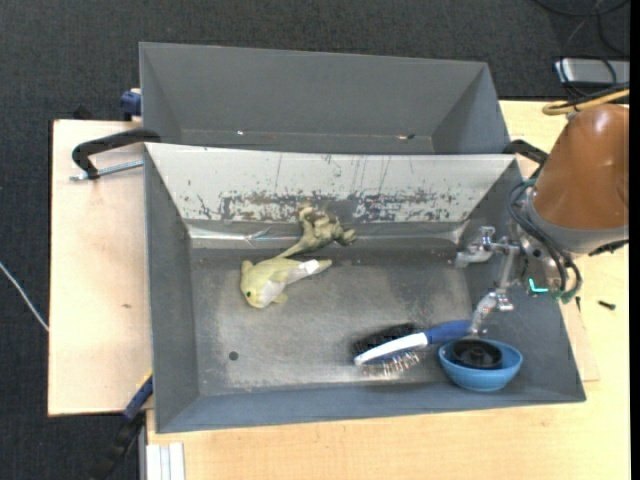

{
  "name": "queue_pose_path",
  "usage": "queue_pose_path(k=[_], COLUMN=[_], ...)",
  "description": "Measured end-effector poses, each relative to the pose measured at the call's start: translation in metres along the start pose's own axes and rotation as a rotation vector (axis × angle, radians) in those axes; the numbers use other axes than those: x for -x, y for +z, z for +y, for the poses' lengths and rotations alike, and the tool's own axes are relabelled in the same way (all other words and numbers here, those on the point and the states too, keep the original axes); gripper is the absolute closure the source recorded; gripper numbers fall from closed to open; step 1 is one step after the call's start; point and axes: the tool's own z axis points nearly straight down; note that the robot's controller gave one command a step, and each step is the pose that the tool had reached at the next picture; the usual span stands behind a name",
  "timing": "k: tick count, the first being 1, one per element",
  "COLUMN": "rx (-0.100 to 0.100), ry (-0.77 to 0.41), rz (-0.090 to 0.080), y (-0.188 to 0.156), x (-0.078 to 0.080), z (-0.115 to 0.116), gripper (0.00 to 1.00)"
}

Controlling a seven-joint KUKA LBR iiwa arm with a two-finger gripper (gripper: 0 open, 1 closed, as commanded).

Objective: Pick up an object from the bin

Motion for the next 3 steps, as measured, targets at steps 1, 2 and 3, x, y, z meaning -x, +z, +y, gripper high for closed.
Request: queue_pose_path(k=[1,2,3], rx=[-0.002,-0.002,-0.004], ry=[0.000,0.003,-0.062], rz=[-0.010,-0.012,-0.019], y=[0.067,0.064,-0.112], x=[-0.009,-0.008,-0.003], z=[0.073,0.071,0.054], gripper=[0.00,1.00,1.00])
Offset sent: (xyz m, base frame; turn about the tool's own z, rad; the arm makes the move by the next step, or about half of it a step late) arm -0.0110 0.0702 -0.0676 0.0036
